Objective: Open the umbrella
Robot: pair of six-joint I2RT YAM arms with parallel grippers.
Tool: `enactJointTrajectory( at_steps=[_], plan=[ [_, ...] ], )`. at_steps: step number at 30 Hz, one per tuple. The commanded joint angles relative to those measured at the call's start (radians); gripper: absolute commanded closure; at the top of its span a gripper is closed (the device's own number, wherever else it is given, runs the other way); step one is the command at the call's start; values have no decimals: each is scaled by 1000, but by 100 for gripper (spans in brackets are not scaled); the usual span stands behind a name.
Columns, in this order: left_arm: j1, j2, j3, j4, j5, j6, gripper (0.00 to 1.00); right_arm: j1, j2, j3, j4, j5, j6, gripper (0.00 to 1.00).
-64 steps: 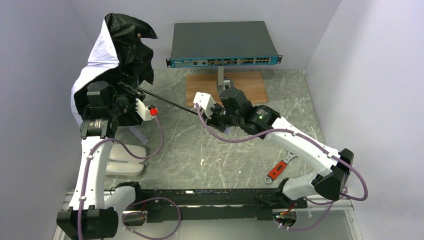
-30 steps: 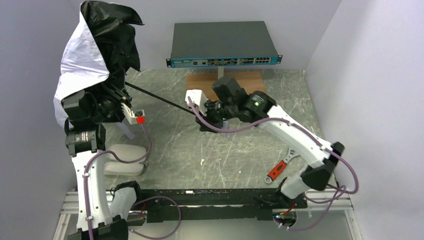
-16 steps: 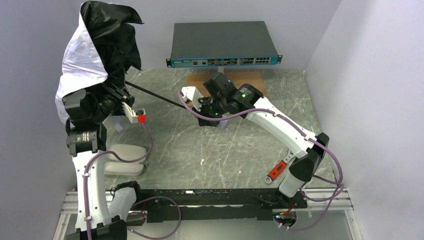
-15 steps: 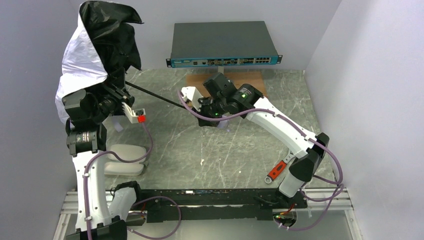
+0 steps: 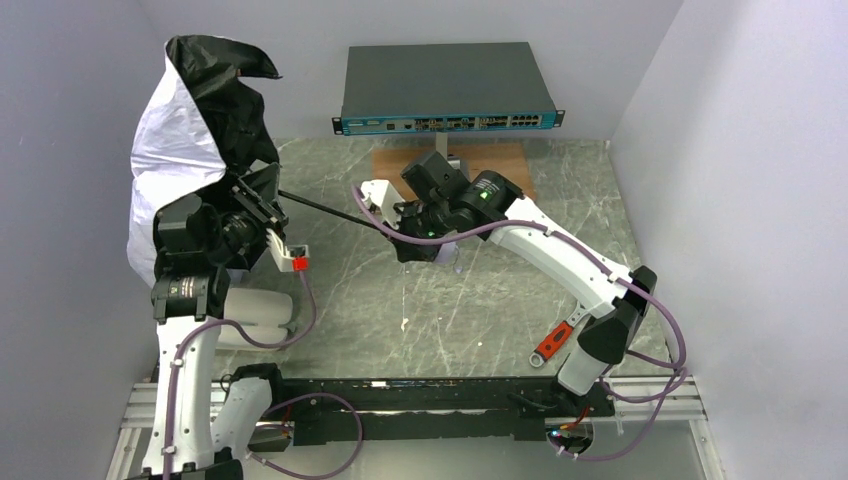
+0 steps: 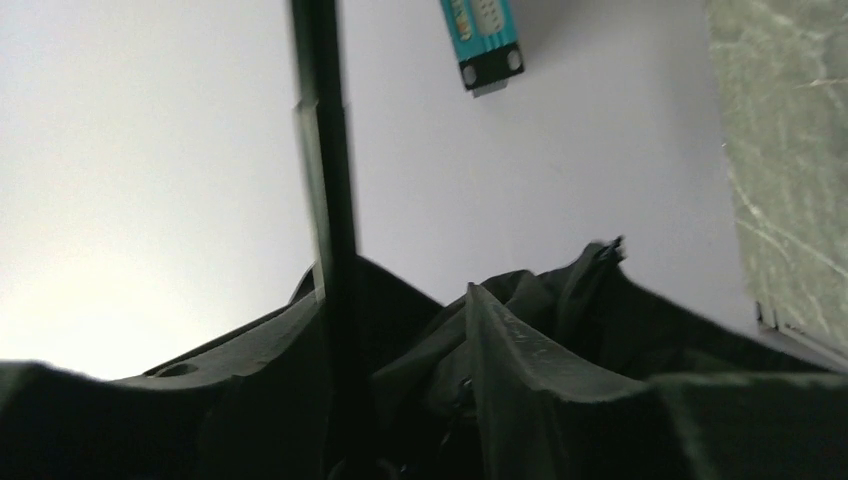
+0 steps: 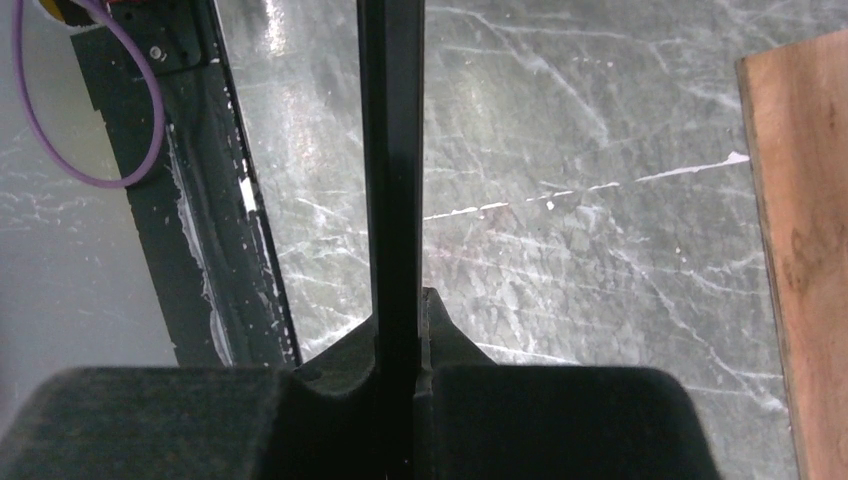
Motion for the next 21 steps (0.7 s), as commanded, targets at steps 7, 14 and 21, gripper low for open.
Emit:
enactJointTrajectory(
  at_steps=[7, 14, 21],
  plan=[
    [-14, -40, -95, 72, -330, -127, 79, 0, -109, -22, 142, -13, 17, 100],
    [125, 54, -95, 277, -477, -197, 76, -4, -170, -99, 126, -2, 3, 100],
    [310, 194, -9, 411, -450, -210, 67, -4, -243, -201, 108, 35, -21, 100]
  ],
)
